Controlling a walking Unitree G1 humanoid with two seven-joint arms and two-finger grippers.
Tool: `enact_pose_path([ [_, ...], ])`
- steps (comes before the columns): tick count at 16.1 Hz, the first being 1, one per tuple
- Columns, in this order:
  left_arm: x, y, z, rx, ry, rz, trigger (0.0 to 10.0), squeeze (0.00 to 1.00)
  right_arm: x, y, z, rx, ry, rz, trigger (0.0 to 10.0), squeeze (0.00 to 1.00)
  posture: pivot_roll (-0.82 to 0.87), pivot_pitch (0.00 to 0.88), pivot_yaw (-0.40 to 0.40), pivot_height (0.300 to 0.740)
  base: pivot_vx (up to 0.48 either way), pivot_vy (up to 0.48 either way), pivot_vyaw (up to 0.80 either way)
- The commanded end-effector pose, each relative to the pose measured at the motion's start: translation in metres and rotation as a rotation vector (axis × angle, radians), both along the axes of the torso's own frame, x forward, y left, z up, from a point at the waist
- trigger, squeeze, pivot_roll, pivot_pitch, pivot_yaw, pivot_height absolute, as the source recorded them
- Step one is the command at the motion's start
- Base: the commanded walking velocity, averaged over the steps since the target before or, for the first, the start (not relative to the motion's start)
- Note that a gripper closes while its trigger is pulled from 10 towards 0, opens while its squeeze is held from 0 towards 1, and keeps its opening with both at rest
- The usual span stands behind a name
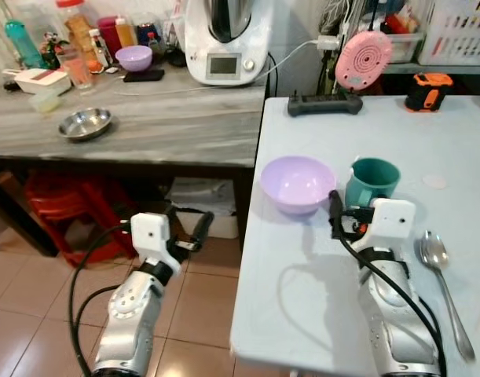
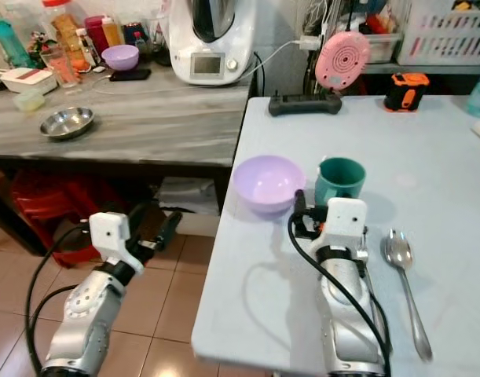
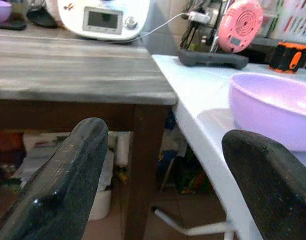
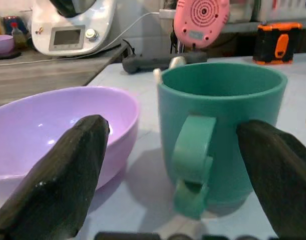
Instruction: Setting the table
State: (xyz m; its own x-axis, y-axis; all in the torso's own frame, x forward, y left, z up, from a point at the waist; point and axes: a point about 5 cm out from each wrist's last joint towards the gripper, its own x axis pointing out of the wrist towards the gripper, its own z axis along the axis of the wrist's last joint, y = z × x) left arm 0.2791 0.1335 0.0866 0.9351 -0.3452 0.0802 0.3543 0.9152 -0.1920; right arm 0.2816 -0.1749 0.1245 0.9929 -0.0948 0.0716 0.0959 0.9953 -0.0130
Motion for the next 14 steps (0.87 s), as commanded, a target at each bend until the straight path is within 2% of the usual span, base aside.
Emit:
enact_pose_path([
  [1, -0.003, 0.002, -0.001, -0.001, 0.002, 0.003, 10.0, 0.0, 0.0, 0.005, 0.005, -0.031, -0.023, 0.036, 10.0, 0.0, -0.08, 0.012, 0.088, 0.74, 0.0, 0.0, 0.0],
  [6, -0.004, 0.002, -0.002, 0.004, 0.001, 0.0, 10.0, 0.0, -0.001, 0.007, 0.005, -0.037, -0.023, 0.047, 10.0, 0.0, -0.08, 0.012, 0.086, 0.74, 0.0, 0.0, 0.0],
  [10, -0.007, 0.004, 0.001, -0.009, -0.021, -0.021, 10.0, 0.0, -0.003, 0.015, 0.009, -0.077, -0.051, 0.078, 10.0, 0.0, -0.08, 0.014, 0.084, 0.74, 0.0, 0.0, 0.0],
  [13, -0.006, 0.007, 0.0, -0.003, -0.006, -0.03, 10.0, 0.0, -0.001, 0.034, 0.014, -0.133, -0.07, 0.199, 10.0, 0.0, -0.07, 0.007, 0.081, 0.74, 0.0, 0.0, 0.0],
  [14, -0.009, 0.006, -0.001, -0.028, -0.008, -0.077, 10.0, 0.0, 0.001, 0.045, 0.015, -0.183, -0.074, 0.282, 10.0, 0.0, -0.08, 0.006, 0.081, 0.74, 0.0, 0.0, 0.0],
])
